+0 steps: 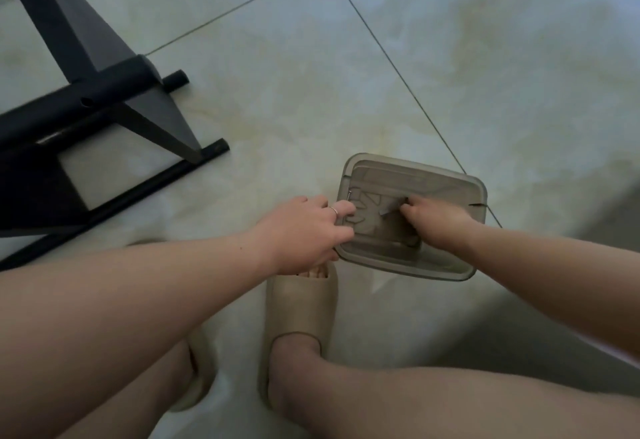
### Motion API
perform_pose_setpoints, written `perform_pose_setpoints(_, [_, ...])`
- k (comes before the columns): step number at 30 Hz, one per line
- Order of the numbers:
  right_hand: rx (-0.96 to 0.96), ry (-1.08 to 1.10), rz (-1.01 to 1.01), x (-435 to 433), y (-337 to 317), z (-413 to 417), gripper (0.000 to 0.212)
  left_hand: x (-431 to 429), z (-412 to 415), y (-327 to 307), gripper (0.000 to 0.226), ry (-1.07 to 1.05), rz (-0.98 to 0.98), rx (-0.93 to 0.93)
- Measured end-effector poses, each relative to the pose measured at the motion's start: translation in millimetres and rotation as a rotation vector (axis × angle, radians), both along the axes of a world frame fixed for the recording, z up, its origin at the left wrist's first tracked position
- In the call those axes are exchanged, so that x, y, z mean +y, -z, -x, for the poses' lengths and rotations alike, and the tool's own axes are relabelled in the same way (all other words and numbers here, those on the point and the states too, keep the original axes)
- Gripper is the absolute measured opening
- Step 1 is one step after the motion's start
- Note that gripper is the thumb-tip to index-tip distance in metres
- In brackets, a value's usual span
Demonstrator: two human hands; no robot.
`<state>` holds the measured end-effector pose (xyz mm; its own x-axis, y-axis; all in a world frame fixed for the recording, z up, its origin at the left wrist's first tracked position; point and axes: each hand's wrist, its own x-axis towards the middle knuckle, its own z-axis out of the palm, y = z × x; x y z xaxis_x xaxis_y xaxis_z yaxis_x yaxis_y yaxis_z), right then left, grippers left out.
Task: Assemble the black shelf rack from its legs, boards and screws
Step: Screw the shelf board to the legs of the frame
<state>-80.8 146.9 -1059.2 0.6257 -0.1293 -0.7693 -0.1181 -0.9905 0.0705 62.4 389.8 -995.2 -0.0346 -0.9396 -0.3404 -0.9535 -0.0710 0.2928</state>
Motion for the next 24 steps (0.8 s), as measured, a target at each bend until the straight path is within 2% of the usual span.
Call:
perform_pose_setpoints(6, [0.08, -0.014, 0.067, 7, -8, -12, 0.026, -1, 1, 2, 0.028, 0.0, 0.028, -0.032])
perform_pose_setpoints(11, [0.013, 0.02, 0.076, 3, -26, -20, 0.025, -3, 5, -2, 0.029, -0.012, -0.02, -0.037])
perform_pose_setpoints(16, [-0.08, 0.212, -0.045, 5, -65, -39, 0.02, 3, -2, -24, 0.046, -0.046, -0.065, -0.074])
perform_pose_setpoints(24, [-0.249, 0.308, -0.23, 49, -163, -81, 0.03, 40, -62, -112, 0.042, -0.233, -0.021, -0.179])
